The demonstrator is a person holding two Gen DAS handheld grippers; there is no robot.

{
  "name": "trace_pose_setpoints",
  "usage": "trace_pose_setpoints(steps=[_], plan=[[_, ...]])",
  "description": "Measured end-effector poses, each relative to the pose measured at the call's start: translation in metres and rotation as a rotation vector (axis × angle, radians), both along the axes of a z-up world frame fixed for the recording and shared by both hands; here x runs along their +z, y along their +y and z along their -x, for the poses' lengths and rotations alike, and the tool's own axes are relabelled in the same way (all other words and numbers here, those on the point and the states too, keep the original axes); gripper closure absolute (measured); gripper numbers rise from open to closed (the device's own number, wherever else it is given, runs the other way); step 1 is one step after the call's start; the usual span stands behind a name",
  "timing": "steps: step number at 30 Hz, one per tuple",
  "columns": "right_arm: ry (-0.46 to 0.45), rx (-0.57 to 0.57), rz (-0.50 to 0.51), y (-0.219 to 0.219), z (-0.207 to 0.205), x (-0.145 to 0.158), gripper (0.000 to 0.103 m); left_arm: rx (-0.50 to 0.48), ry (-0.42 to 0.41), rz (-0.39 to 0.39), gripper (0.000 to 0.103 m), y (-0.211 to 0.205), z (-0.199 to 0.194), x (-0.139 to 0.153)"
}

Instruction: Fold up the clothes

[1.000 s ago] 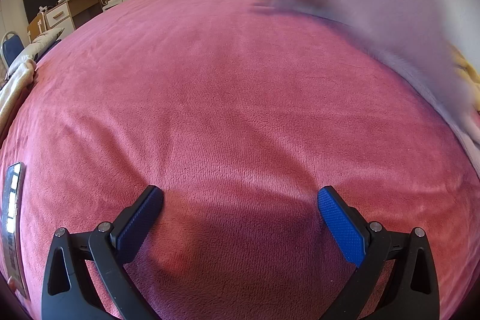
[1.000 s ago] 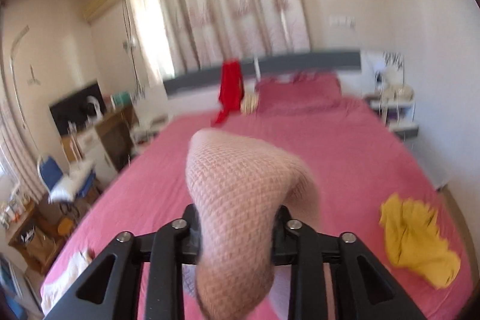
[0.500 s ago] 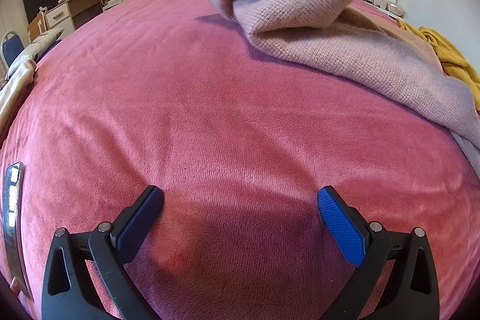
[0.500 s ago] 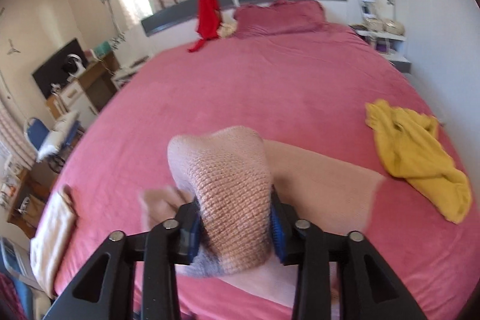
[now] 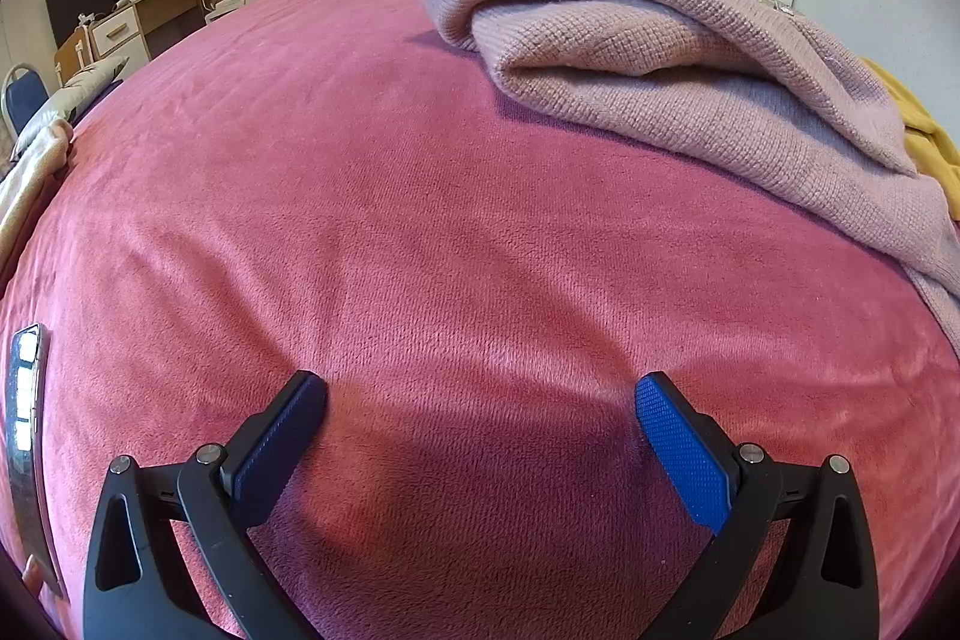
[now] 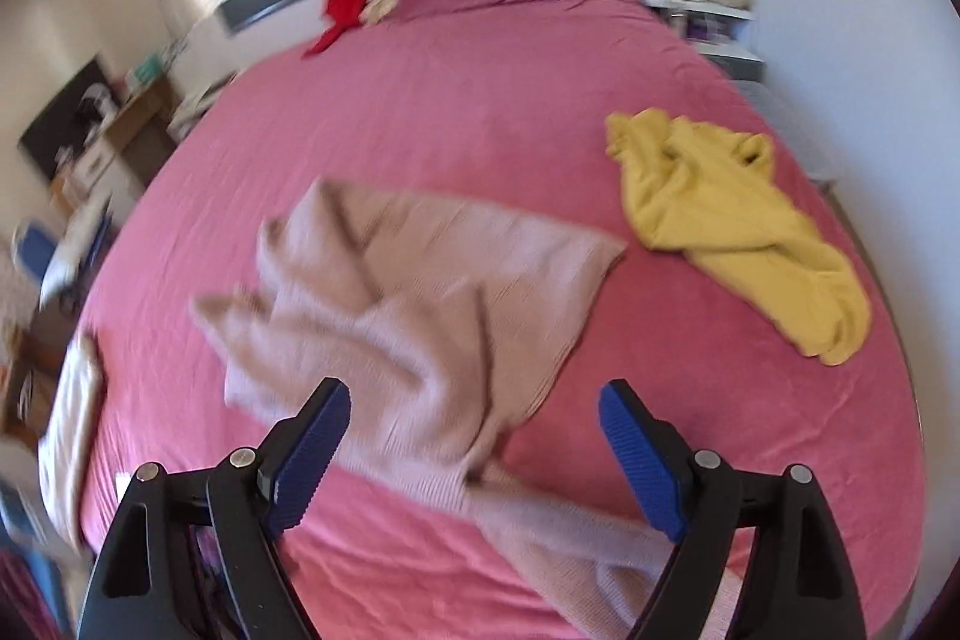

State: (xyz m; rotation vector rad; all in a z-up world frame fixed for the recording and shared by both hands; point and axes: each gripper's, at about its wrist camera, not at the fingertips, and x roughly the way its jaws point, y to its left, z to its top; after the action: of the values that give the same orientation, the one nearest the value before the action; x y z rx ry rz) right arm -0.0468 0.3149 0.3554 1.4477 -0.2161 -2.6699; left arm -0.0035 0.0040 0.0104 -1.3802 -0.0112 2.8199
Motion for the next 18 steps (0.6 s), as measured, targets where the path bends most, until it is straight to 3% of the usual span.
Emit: trace_pose_setpoints(steps=[6,11,14,18], plan=[[-0.050,0.105,0.061,-0.045,-0.041,-0.075,0.017,0.000,0.000,0.000,0.000,0.000,0.000,0.000],[-0.064,0.053,0.267,-0.062,-0.072,-0.124,0.017,-0.001,0.000,0.000,0.000,0.000,0.000,0.000],[-0.072,0.022,0.369,-0.067,-0.089,-0.145,0.017,-0.001,0.000,0.000,0.000,0.000,0.000,0.000],[-0.054,-0.008,0.405,-0.076,-0.109,-0.150,0.017,0.000,-0.001,0.000,0.000,0.000,-0.001,-0.001]])
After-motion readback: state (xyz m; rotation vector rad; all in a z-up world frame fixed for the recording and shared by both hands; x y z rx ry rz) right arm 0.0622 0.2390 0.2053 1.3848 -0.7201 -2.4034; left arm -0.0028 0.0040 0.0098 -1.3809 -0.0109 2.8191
